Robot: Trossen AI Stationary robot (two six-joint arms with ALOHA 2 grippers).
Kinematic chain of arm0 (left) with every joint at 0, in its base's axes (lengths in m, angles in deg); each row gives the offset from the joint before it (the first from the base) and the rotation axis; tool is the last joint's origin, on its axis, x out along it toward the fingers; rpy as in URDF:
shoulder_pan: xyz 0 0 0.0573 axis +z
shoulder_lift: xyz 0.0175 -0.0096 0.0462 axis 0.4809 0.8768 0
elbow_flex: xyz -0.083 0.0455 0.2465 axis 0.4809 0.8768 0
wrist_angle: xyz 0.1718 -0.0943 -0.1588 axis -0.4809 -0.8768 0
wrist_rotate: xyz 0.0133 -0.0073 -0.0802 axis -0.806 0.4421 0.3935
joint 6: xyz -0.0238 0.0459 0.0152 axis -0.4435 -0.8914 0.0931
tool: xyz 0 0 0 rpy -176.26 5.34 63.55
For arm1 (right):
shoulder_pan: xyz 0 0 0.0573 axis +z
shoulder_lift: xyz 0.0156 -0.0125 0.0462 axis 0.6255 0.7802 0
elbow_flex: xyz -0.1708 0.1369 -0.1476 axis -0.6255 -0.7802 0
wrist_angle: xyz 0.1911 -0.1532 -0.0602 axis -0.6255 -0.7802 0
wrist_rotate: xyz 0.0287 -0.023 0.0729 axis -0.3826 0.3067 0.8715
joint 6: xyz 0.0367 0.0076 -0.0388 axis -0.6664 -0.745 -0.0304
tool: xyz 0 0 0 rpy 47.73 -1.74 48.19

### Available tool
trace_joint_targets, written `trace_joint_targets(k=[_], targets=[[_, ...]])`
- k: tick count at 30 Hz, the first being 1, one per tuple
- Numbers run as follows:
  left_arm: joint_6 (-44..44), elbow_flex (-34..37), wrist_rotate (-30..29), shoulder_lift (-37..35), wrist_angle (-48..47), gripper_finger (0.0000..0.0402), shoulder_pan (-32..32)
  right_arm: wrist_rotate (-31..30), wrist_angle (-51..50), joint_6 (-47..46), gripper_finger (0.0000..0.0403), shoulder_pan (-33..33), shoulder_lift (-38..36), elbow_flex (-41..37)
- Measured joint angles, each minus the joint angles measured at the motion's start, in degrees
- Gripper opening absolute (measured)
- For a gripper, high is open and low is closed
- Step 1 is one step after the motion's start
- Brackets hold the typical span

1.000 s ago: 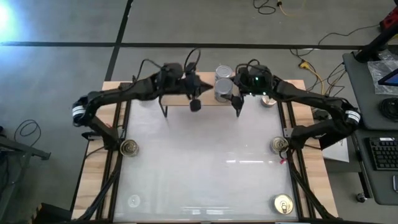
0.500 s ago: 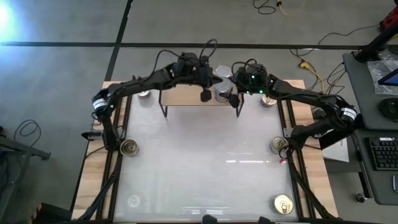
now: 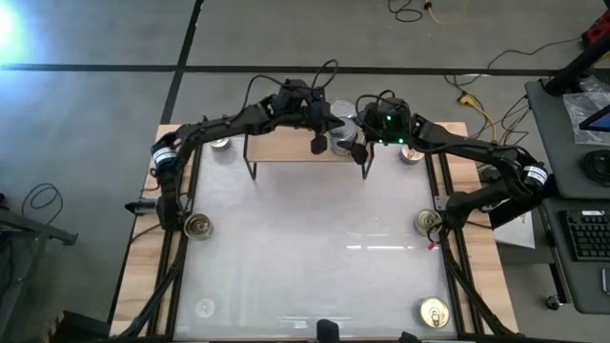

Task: Stack canned seafood by type on shelf
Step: Stack the green tuna can on top of the green tuna can

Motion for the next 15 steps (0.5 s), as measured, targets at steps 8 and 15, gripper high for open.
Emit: trace_joint_targets(k=[8,15], targets=[[0.0,0.0,0.5,0.2,1.2,0.0000,0.0,-1.7,-0.6,-1.1,0.0373,0.0,-1.1,0.0],[0.0,0.0,0.5,0.2,1.7,0.0000,-0.1,-3.1,-0.9,-1.2,0.0373,0.1,-2.9,0.1]])
